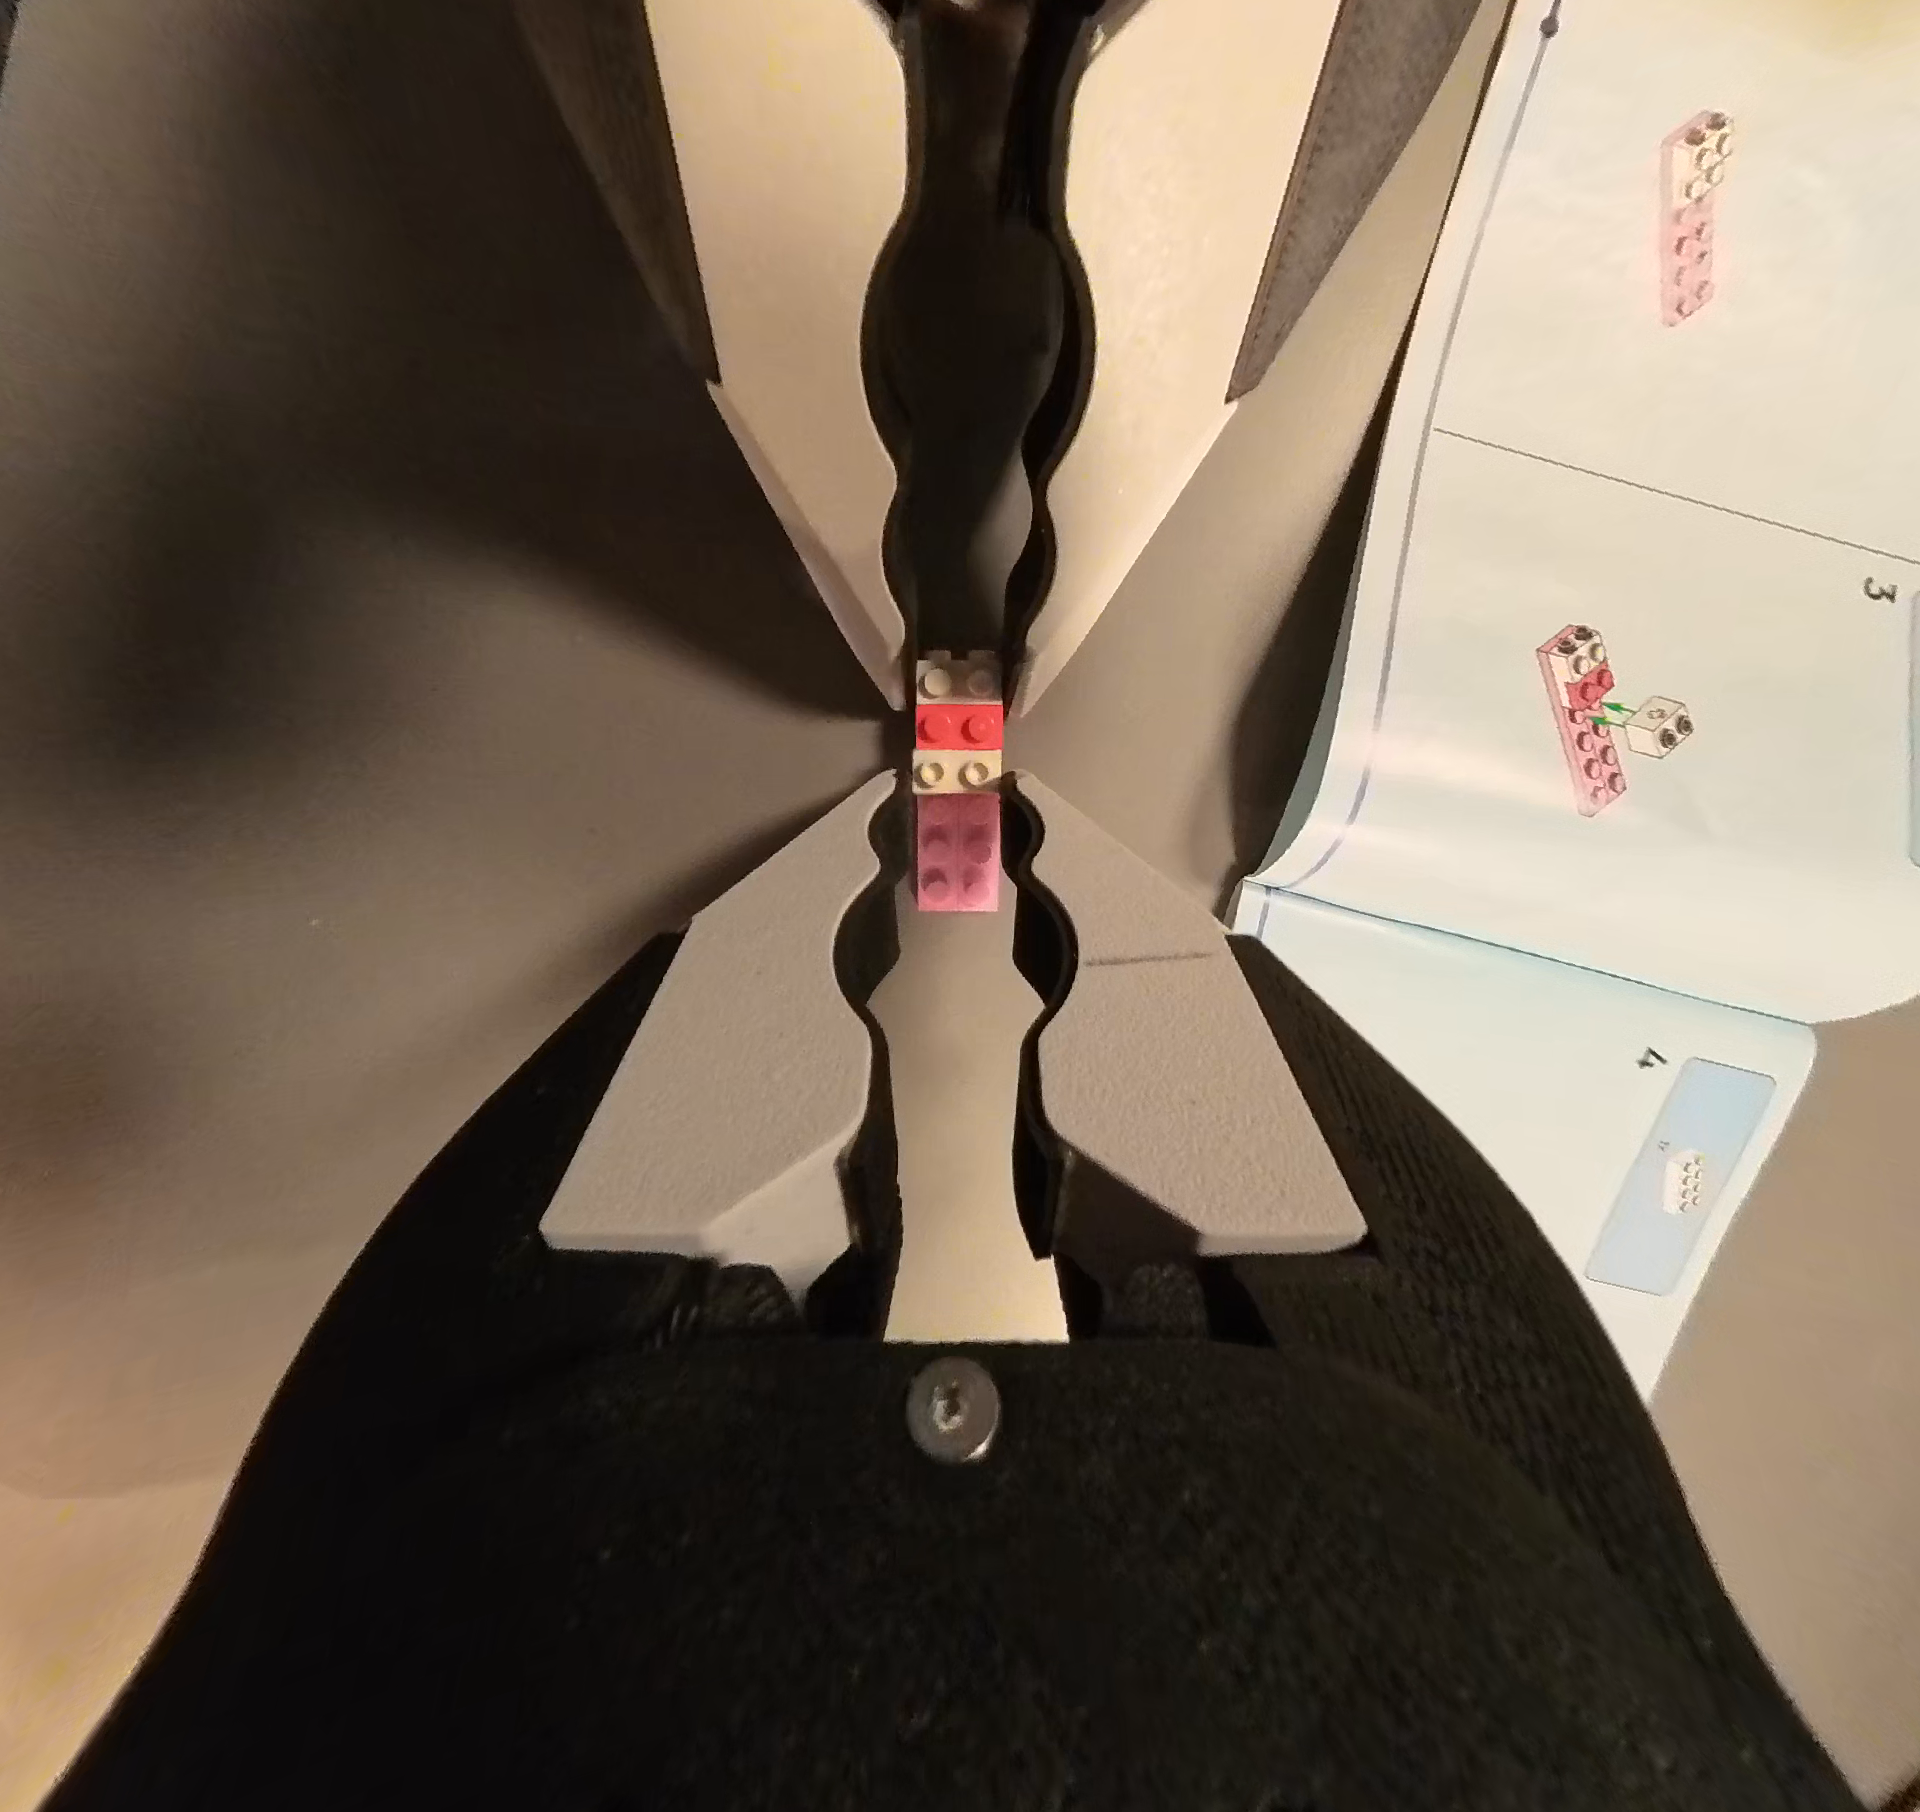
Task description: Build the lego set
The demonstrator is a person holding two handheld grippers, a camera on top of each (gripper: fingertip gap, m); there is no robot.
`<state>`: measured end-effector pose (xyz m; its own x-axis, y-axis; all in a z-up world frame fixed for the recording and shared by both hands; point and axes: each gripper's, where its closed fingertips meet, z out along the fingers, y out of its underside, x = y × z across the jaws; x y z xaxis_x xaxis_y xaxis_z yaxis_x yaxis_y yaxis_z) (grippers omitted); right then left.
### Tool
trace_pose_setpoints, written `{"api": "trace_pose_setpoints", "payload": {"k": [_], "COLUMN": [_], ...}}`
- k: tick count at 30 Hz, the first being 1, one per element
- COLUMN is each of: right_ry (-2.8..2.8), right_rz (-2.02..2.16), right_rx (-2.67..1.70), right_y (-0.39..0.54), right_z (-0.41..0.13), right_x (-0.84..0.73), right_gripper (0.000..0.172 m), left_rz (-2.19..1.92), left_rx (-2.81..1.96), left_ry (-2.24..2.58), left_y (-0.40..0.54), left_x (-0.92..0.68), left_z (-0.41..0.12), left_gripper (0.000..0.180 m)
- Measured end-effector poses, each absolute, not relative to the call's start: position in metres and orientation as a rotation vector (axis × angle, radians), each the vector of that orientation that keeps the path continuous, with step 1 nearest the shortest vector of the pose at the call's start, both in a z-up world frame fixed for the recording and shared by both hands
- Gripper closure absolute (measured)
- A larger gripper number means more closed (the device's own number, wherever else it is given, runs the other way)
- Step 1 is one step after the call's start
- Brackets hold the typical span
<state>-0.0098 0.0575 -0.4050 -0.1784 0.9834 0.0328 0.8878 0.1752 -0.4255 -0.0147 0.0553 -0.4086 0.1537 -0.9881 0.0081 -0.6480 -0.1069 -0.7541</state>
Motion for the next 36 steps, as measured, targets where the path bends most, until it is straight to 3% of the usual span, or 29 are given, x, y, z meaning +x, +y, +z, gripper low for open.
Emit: {"api": "trace_pose_setpoints", "payload": {"k": [10,16,23,26,32,36], "right_ry": [-2.105,-1.875,-1.650,-1.550,-1.494,-1.462], "right_rz": [0.463,0.399,-0.083,-0.192,-0.454,-0.495], "right_rx": [-1.791,-1.713,-1.274,-1.176,-1.035,-1.002], "right_y": [0.057,0.065,0.069,0.073,0.084,0.086], "right_z": [-0.405,-0.387,-0.376,-0.366,-0.362,-0.360], "right_x": [-0.011,-0.012,-0.020,-0.023,-0.024,-0.024], "right_gripper": [0.148,0.117,0.090,0.094,0.122,0.130], "left_rz": [-0.723,-0.733,-0.847,-0.856,-0.925,-0.982], "left_rx": [-1.829,-1.852,-1.857,-1.842,-1.835,-1.836], "left_ry": [1.557,1.517,1.380,1.346,1.319,1.304], "left_y": [0.055,0.060,0.068,0.072,0.071,0.068], "left_x": [-0.015,-0.016,-0.013,-0.014,-0.014,-0.012], "left_z": [-0.409,-0.407,-0.383,-0.371,-0.363,-0.360], "left_gripper": [0.164,0.164,0.164,0.164,0.165,0.165]}}
